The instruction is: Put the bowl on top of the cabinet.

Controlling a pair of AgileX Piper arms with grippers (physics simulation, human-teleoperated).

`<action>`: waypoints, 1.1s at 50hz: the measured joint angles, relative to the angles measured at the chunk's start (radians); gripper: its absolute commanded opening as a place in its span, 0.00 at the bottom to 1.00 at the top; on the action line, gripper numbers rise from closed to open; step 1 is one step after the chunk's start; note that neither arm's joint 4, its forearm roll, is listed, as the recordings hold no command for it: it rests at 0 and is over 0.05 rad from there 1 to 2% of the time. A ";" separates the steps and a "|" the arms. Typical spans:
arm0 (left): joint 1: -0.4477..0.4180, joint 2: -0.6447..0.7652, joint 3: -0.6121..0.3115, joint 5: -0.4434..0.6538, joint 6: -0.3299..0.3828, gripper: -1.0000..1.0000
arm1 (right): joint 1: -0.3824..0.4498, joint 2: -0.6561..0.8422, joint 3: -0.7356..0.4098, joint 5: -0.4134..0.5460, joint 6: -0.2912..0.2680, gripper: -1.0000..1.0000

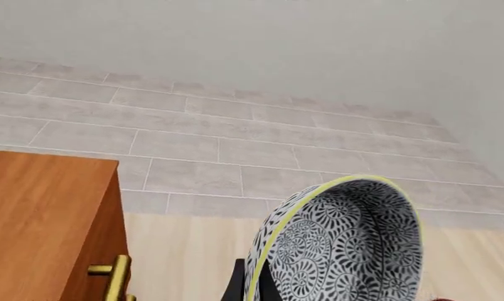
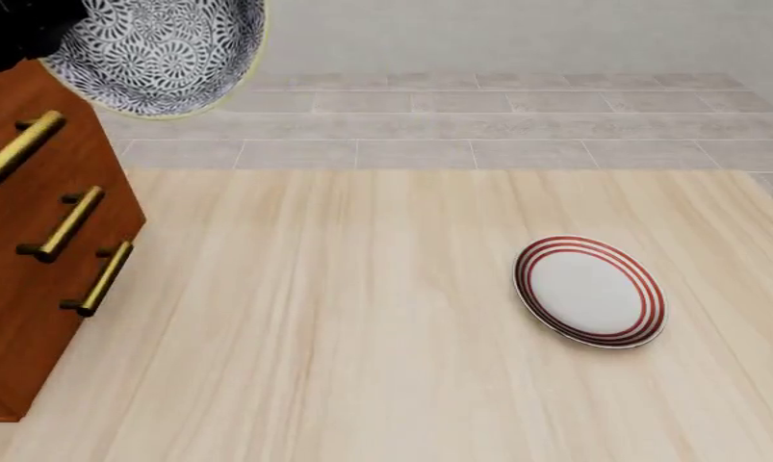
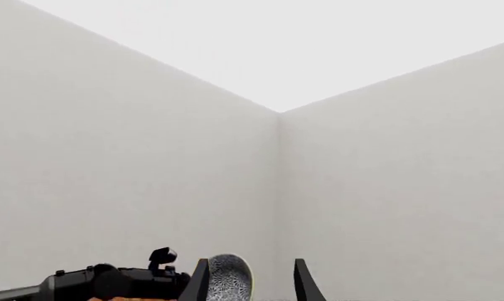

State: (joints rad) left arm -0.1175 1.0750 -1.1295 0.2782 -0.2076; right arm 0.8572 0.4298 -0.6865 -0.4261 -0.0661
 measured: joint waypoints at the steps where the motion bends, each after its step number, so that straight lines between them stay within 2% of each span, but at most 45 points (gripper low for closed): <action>1: 0.002 0.000 -0.003 0.002 0.003 0.00 | 0.001 0.001 -0.001 0.001 -0.001 1.00; 11: 0.022 -0.005 -0.026 0.030 0.024 0.00 | 0.013 0.026 -0.019 0.027 -0.020 1.00; 25: 0.035 -0.016 -0.063 0.068 0.063 0.00 | 0.059 0.097 -0.048 0.075 -0.080 1.00; 36: 0.052 -0.026 -0.077 0.091 0.080 0.00 | 0.075 0.121 -0.066 0.105 -0.099 1.00; 55: 0.138 -0.056 -0.092 0.147 0.141 0.00 | 0.081 0.129 -0.076 0.122 -0.127 1.00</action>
State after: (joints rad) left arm 0.0210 1.0186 -1.2210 0.4252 -0.0665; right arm 0.9387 0.5593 -0.7622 -0.3041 -0.1933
